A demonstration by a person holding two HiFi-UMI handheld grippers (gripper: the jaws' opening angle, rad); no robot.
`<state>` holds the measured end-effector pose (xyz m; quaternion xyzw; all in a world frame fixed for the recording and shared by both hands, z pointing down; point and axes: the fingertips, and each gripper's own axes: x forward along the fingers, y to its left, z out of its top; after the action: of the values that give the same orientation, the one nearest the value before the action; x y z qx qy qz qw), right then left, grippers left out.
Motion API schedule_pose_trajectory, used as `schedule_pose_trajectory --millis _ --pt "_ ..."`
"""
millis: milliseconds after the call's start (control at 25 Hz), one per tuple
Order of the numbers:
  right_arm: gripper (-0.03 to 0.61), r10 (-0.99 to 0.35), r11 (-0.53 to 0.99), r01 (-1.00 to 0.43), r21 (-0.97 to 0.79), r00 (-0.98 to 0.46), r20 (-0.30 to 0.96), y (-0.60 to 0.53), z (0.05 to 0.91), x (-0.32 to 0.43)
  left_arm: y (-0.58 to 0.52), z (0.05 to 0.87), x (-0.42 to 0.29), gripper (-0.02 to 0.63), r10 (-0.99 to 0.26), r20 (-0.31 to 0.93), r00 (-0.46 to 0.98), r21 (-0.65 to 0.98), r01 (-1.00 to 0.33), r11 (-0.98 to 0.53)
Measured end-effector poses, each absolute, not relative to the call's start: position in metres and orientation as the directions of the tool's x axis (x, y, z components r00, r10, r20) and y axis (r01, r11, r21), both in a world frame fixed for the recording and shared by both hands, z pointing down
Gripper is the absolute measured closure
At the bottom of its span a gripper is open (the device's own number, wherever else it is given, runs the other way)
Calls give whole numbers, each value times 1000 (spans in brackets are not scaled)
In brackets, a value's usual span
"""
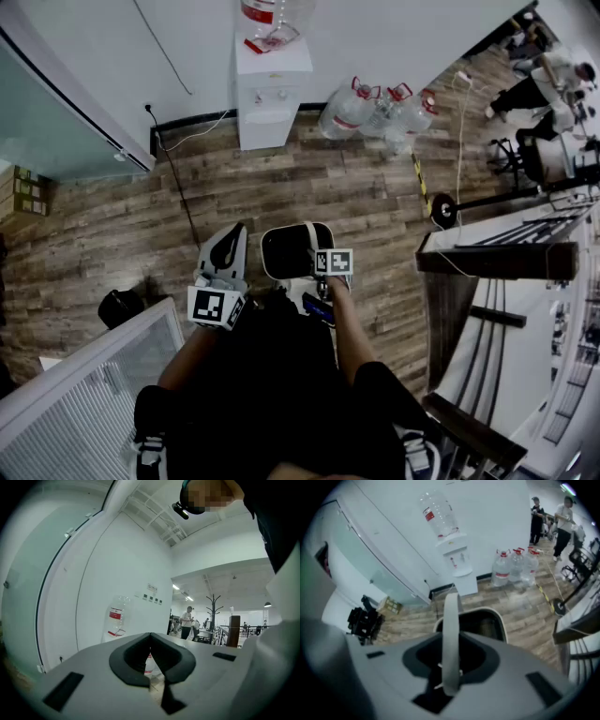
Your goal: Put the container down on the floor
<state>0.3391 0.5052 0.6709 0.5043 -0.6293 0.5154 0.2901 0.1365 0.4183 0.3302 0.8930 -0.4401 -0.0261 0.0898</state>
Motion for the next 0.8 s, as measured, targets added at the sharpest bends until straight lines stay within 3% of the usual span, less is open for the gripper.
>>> schedule_pose_trajectory --millis 800 --pt "465 -325 -35 -933 -359 -329 887 498 674 324 415 337 117 584 -801 37 598 209 -788 -579"
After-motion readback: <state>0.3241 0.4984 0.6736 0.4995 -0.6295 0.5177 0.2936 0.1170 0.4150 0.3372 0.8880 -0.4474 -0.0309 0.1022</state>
